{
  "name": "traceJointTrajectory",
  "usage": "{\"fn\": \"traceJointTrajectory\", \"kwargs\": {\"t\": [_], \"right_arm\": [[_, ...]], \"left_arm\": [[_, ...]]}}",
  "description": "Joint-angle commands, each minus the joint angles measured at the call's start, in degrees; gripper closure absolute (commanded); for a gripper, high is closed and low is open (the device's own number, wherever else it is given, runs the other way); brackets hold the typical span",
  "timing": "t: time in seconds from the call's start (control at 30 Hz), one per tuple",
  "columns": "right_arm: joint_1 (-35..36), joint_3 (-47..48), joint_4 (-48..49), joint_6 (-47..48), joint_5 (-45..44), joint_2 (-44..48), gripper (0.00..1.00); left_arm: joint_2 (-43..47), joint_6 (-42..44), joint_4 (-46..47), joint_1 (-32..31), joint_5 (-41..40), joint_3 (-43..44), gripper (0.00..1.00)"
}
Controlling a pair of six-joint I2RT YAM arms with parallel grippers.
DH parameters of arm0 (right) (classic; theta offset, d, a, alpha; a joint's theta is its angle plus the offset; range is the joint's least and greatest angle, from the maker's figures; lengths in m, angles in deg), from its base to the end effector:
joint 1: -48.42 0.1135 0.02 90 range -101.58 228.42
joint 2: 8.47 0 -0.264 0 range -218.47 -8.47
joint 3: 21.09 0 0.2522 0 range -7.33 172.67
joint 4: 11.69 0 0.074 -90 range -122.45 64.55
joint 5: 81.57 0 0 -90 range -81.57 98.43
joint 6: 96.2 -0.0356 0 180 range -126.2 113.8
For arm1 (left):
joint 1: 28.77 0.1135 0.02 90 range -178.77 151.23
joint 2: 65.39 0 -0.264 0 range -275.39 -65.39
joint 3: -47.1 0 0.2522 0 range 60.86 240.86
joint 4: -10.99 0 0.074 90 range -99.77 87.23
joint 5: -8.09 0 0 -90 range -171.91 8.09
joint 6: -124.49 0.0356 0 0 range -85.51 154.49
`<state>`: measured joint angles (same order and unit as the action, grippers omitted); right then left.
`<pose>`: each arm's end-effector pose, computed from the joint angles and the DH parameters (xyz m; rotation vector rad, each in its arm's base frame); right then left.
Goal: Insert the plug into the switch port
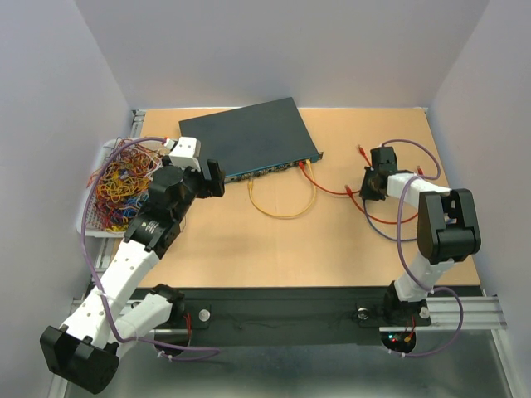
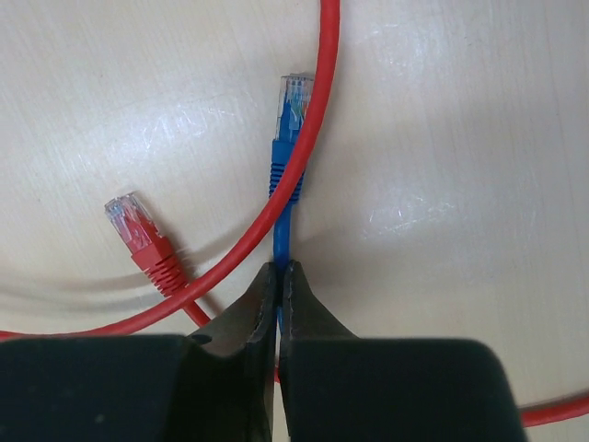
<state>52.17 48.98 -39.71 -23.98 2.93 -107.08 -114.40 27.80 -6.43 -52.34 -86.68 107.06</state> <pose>0.3409 0.0189 0.1627 0.3481 2.5273 0.0228 0.1875 -0.0785 0.3483 0.1862 1.6836 -0.3265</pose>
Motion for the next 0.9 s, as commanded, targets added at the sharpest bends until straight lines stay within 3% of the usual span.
{"fn": "traceJointTrajectory", "kwargs": {"t": [0.0,0.33,0.67,0.87], "right_arm": [[-0.1,-1.7,-0.2,0.1,2.9,2.3,0.99],[2.8,2.7,-7.9,0.3,5.2,19.2,0.99],[9.8,6.8,-6.6,2.0,36.3,26.5,0.99],[11.5,4.6,1.4,0.3,55.0,26.1,1.0]], "left_arm": [[0.6,0.0,2.6,-0.4,0.1,-0.1,0.07],[-0.4,0.3,2.7,-0.4,0.2,0.4,0.09],[0.3,-0.4,5.3,-0.4,4.5,2.8,0.1],[-1.4,-3.1,8.6,-0.2,14.3,7.6,0.09]]}}
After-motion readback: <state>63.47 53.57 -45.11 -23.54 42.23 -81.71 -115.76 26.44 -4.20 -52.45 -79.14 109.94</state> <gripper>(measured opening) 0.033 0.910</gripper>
